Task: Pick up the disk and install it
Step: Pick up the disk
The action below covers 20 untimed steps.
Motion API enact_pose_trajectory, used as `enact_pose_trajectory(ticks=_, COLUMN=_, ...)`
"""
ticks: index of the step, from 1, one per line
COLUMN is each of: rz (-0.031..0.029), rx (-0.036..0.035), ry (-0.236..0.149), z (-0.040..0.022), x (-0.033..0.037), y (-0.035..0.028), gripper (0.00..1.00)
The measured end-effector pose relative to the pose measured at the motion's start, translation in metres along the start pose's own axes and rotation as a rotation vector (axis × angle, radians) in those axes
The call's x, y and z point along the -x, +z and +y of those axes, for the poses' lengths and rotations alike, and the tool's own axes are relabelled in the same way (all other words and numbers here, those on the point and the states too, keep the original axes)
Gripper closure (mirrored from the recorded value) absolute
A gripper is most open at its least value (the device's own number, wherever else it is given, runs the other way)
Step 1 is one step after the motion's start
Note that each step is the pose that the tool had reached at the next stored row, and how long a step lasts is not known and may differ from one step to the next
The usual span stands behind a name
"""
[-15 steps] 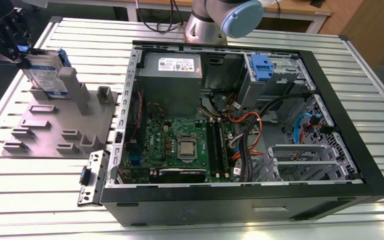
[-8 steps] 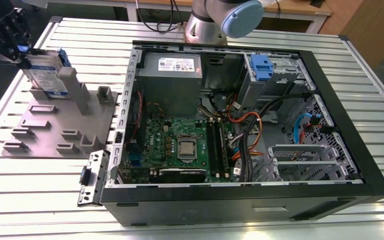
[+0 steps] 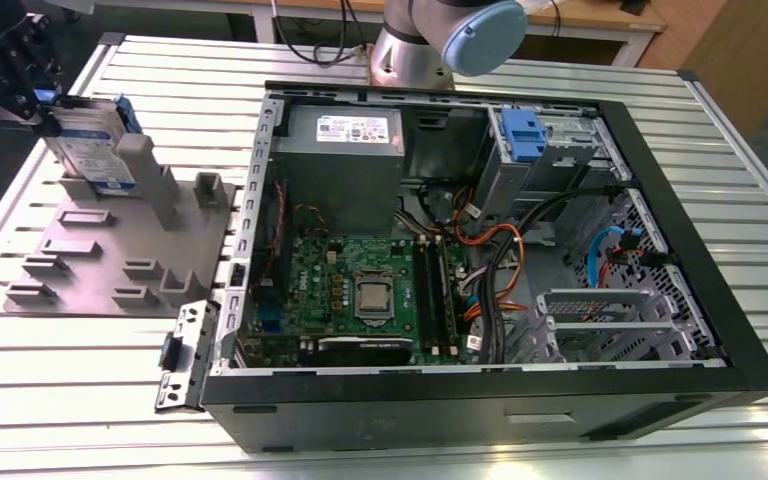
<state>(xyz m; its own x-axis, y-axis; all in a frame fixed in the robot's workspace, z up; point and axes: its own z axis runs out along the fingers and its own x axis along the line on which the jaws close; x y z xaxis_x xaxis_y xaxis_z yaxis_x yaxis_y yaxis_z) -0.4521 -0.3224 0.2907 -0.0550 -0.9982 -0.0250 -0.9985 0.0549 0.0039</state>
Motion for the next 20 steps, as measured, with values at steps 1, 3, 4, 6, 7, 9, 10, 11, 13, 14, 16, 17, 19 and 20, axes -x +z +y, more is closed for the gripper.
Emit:
enact_pose_trajectory(ticks=1, rz=0.0, rx=0.0001, ry=0.0, z=0.0, x=0.0, y=-0.0011, gripper=0.64)
enact_pose_trajectory(ticks=3, rz=0.0001, rx=0.0001, ry=0.0, z=0.0, x=0.0001, y=-0.003, gripper=0.64)
enact_pose_trajectory(ticks=4, rz=0.0001, rx=0.0001, ry=0.0, z=0.0, x=0.0001, y=-0.0039, gripper=0.64)
enact_pose_trajectory(ticks=6, rz=0.0, rx=0.0001, ry=0.0, z=0.0, x=0.0001, y=-0.0058, gripper=0.64)
enact_pose_trajectory(ticks=7, rz=0.0001, rx=0.0, ry=0.0, z=0.0, x=0.0002, y=-0.0066, gripper=0.64)
enact_pose_trajectory(ticks=9, rz=0.0001, rx=0.0, ry=0.0, z=0.0, x=0.0002, y=-0.0085, gripper=0.64)
enact_pose_trajectory(ticks=10, rz=0.0001, rx=0.0001, ry=0.0, z=0.0, x=0.0002, y=-0.0095, gripper=0.64)
enact_pose_trajectory(ticks=11, rz=0.0001, rx=0.0001, ry=0.0, z=0.0, x=0.0003, y=-0.0104, gripper=0.64)
enact_pose_trajectory(ticks=13, rz=0.0001, rx=0.0, ry=0.0, z=0.0, x=0.0003, y=-0.0121, gripper=0.64)
enact_pose_trajectory(ticks=14, rz=0.0001, rx=0.0001, ry=0.0, z=0.0, x=0.0003, y=-0.0131, gripper=0.64)
enact_pose_trajectory(ticks=16, rz=0.0001, rx=0.0002, ry=0.0, z=0.0001, x=0.0004, y=-0.0148, gripper=0.64)
enact_pose_trajectory(ticks=17, rz=0.0001, rx=0.0002, ry=0.0, z=0.0001, x=0.0004, y=-0.0157, gripper=0.64)
enact_pose_trajectory(ticks=19, rz=0.0002, rx=0.0002, ry=0.0, z=0.0001, x=0.0004, y=-0.0171, gripper=0.64)
enact_pose_trajectory(ticks=20, rz=0.0001, rx=0.0, ry=0.0, z=0.0001, x=0.0004, y=-0.0175, gripper=0.64)
